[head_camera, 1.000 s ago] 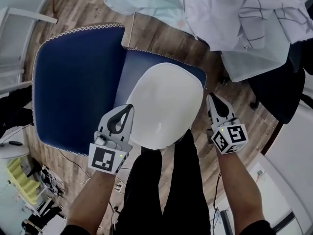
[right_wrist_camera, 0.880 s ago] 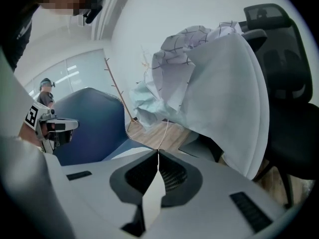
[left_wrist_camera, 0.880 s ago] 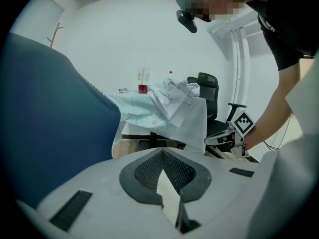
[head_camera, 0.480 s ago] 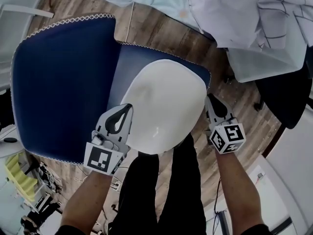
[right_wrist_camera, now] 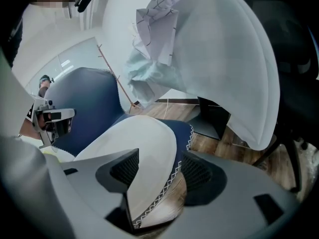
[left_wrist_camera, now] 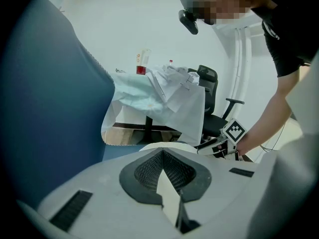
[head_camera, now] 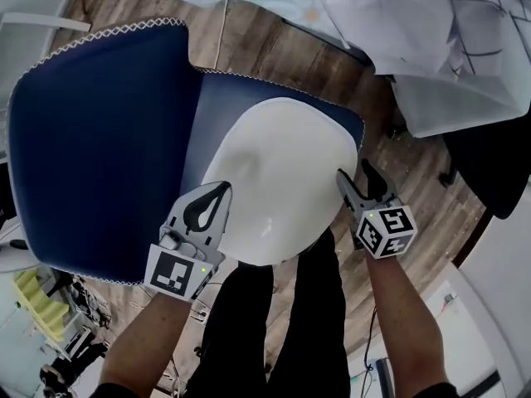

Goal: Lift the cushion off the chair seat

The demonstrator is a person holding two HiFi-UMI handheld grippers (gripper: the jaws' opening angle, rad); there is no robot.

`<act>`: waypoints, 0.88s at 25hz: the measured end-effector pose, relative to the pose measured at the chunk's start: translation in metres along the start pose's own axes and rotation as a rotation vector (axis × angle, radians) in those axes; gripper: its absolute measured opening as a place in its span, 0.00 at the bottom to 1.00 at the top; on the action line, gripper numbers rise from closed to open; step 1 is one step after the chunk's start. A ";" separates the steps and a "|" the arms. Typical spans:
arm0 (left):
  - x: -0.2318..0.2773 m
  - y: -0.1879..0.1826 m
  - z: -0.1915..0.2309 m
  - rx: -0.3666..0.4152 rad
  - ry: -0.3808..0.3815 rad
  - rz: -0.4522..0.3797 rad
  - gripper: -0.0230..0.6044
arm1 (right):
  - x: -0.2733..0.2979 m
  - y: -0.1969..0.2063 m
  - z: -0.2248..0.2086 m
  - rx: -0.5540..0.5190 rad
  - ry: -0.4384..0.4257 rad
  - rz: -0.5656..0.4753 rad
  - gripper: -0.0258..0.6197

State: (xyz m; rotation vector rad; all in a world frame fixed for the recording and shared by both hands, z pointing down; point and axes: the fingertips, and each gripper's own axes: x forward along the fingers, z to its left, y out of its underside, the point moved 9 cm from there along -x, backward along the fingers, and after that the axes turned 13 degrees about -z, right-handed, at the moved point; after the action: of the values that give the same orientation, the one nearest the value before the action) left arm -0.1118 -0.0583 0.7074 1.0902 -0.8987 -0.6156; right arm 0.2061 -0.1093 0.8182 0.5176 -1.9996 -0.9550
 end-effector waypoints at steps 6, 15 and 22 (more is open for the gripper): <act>0.004 0.001 -0.005 -0.035 -0.001 0.020 0.04 | 0.004 0.009 -0.001 0.030 0.025 0.020 0.43; -0.002 0.000 -0.006 -0.021 -0.001 0.011 0.04 | 0.008 0.009 0.002 0.042 0.013 0.079 0.38; 0.001 -0.002 -0.006 -0.021 0.008 0.014 0.04 | -0.006 0.005 -0.002 0.042 0.061 0.079 0.20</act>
State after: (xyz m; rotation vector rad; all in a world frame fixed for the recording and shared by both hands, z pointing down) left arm -0.1057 -0.0567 0.7050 1.0663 -0.8902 -0.6077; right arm 0.2117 -0.1033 0.8194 0.4811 -1.9741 -0.8408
